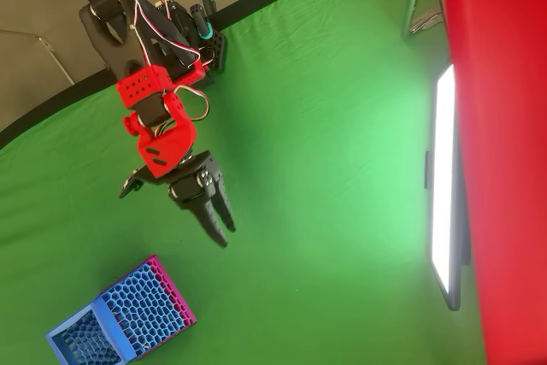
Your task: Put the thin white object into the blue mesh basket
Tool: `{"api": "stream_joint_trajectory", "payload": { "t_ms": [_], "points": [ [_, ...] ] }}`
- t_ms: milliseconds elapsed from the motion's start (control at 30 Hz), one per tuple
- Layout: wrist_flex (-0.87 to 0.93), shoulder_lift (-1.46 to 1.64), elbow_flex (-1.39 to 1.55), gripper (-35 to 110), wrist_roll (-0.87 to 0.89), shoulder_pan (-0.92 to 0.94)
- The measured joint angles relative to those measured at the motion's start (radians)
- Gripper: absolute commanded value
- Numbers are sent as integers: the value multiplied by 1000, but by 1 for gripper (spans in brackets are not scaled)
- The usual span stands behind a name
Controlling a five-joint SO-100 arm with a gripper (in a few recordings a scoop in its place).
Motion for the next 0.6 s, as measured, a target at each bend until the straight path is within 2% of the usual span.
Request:
{"api": "stream_joint_trajectory", "payload": {
  "t_ms": [267,600],
  "points": [
    [-21,327,327,23,-132,-67],
    [-20,684,635,22,-224,-61]
  ]
}}
